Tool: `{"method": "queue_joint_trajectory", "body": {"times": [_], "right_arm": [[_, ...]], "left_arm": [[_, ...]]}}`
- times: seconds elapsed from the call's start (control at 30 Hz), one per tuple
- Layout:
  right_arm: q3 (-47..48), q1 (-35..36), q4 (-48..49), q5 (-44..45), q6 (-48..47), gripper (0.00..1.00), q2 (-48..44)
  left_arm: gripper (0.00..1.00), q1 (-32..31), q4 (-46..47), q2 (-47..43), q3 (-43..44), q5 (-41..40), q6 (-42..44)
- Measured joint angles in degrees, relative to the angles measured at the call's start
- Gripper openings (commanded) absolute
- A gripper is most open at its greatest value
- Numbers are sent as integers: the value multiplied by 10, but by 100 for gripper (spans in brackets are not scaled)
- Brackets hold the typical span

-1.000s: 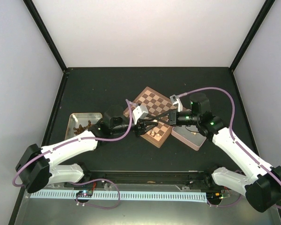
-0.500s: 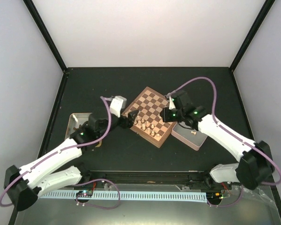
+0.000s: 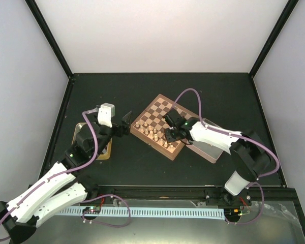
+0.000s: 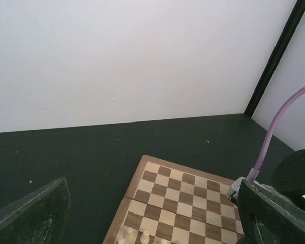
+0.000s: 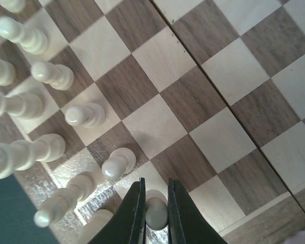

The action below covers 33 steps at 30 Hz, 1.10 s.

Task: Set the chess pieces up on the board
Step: Place the chess piece on the chessboard.

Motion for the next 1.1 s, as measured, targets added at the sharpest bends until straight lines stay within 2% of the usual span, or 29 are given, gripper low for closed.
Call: {"method": "queue_joint_trajectory", "body": {"times": [0.3, 0.67, 0.93, 1.1], "right_arm": [[2, 10, 3, 5, 1, 3, 40], [6, 10, 12, 3, 11, 13, 45], [7, 11, 0, 1, 13, 9, 43], [10, 11, -14, 0, 14, 11, 41]], "left_arm": [[92, 0, -5, -2, -12, -10, 5], [92, 0, -5, -2, -14, -10, 5], [92, 1, -4, 6, -15, -10, 5], [92, 2, -4, 9, -17, -10, 4]]}}
